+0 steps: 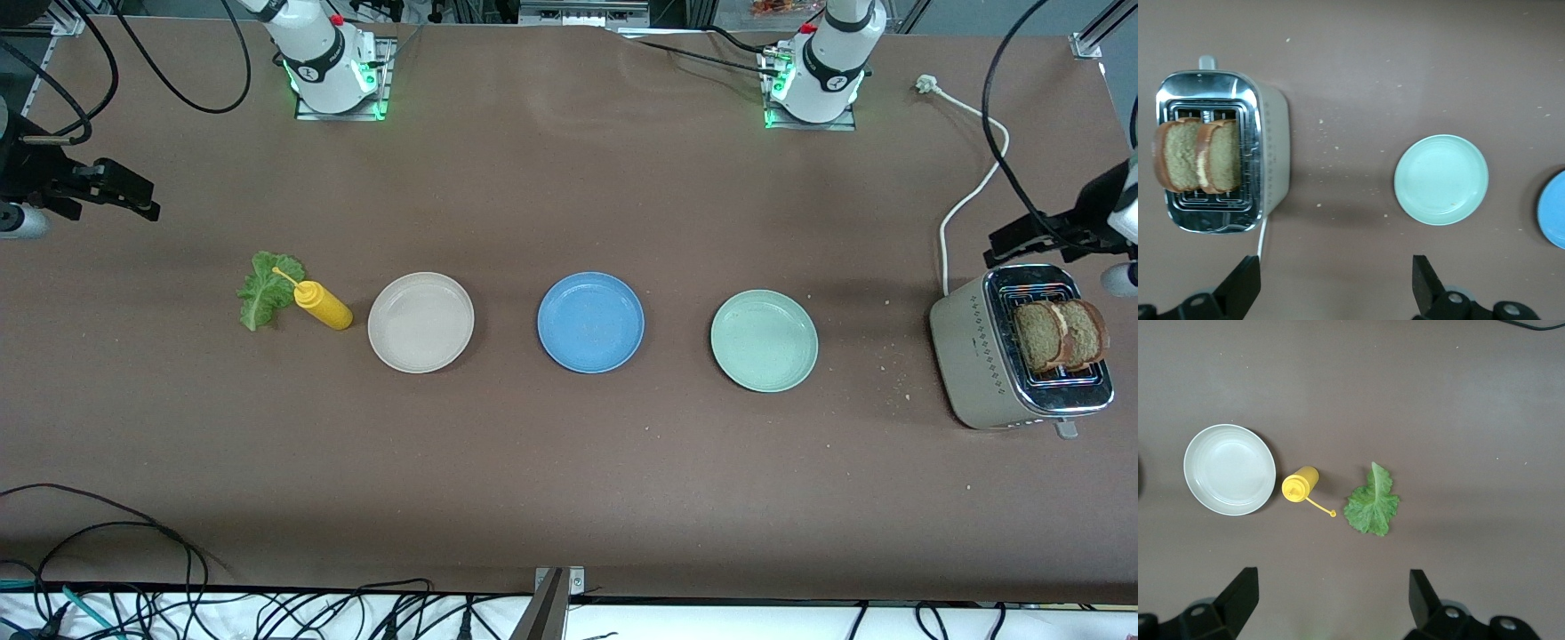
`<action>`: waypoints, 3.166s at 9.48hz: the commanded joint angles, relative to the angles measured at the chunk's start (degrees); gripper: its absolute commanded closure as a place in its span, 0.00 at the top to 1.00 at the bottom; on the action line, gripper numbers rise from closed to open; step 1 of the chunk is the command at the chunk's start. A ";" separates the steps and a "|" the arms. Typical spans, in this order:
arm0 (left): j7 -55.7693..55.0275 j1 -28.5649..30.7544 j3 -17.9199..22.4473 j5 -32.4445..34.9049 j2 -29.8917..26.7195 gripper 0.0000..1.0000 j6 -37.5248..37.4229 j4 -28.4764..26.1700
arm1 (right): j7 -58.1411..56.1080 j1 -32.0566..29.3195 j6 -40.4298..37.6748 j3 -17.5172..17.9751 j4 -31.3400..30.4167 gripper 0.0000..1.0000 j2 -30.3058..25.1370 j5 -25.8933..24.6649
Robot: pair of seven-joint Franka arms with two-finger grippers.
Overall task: Make sandwich in blue plate with both arms
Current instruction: 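Reach the left gripper down over the bread slices in the toaster, then close the left gripper on one bread slice in the toaster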
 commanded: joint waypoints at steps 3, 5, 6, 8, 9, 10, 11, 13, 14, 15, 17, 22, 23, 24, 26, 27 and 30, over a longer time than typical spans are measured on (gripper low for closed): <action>10.06 9.15 -0.17 1.27 7.22 1.00 5.31 0.68 | 0.36 -0.13 -0.36 0.23 0.87 1.00 0.19 -0.14; 11.21 11.69 -0.17 3.19 10.91 1.00 8.91 0.68 | 0.36 -0.13 -0.36 0.23 0.87 1.00 0.19 -0.14; 11.21 11.88 -0.17 5.99 12.67 1.00 10.32 0.68 | 0.36 -0.13 -0.45 0.23 0.87 1.00 0.19 -0.14; 11.21 12.49 -0.17 8.04 15.66 1.00 12.08 0.68 | 0.36 -0.13 -0.45 0.23 0.87 1.00 0.19 -0.06; 11.21 12.85 -0.17 8.04 16.90 0.99 13.74 0.59 | 0.36 -0.13 -0.45 0.23 0.87 1.00 0.19 -0.05; 11.21 12.85 -0.17 8.04 18.21 0.98 15.41 0.50 | 0.45 -0.13 -0.45 0.23 0.87 1.00 0.19 -0.14; 11.21 12.85 -0.17 8.04 19.10 0.98 16.13 0.59 | 0.45 -0.13 -0.45 0.23 0.87 1.00 0.19 -0.06; 11.21 12.94 -0.17 7.95 19.81 0.93 16.13 0.15 | 0.45 -0.13 -0.53 0.23 0.87 1.00 0.19 -0.05; 11.21 12.94 -0.17 7.95 19.98 0.91 16.13 0.07 | 0.45 -0.13 -0.62 0.23 0.87 1.00 0.10 -0.05; 11.21 13.03 -0.17 7.95 20.68 0.91 16.13 0.06 | 0.45 -0.13 -0.62 0.23 0.87 1.00 0.10 -0.05; 11.21 13.55 -0.17 7.95 21.30 0.88 16.13 -0.02 | 0.45 -0.13 -0.62 0.23 0.87 1.00 0.10 -0.05; 11.12 13.73 -0.17 7.95 22.18 0.20 15.61 -0.02 | 0.45 -0.13 -0.71 0.31 0.87 1.00 0.10 -0.05; 11.12 13.73 -0.17 7.95 22.10 0.01 15.61 -0.02 | 0.36 0.04 -0.54 0.75 0.87 1.00 0.10 -0.14; 11.12 13.73 -0.17 7.95 22.09 0.00 15.26 0.06 | 0.45 0.13 -0.80 0.84 0.78 1.00 0.01 -0.06; 11.12 13.99 -0.17 7.95 21.83 0.00 15.26 0.59 | 0.45 0.04 -0.27 0.76 0.69 1.00 0.27 0.12; 10.95 13.99 -0.17 7.95 21.31 0.00 15.08 0.85 | 0.45 0.05 -1.40 0.76 0.69 1.00 -0.25 0.90; 11.29 13.99 -0.61 7.69 16.05 0.00 9.83 3.05 | 1.50 0.05 -5.88 0.49 0.78 1.00 -0.43 2.06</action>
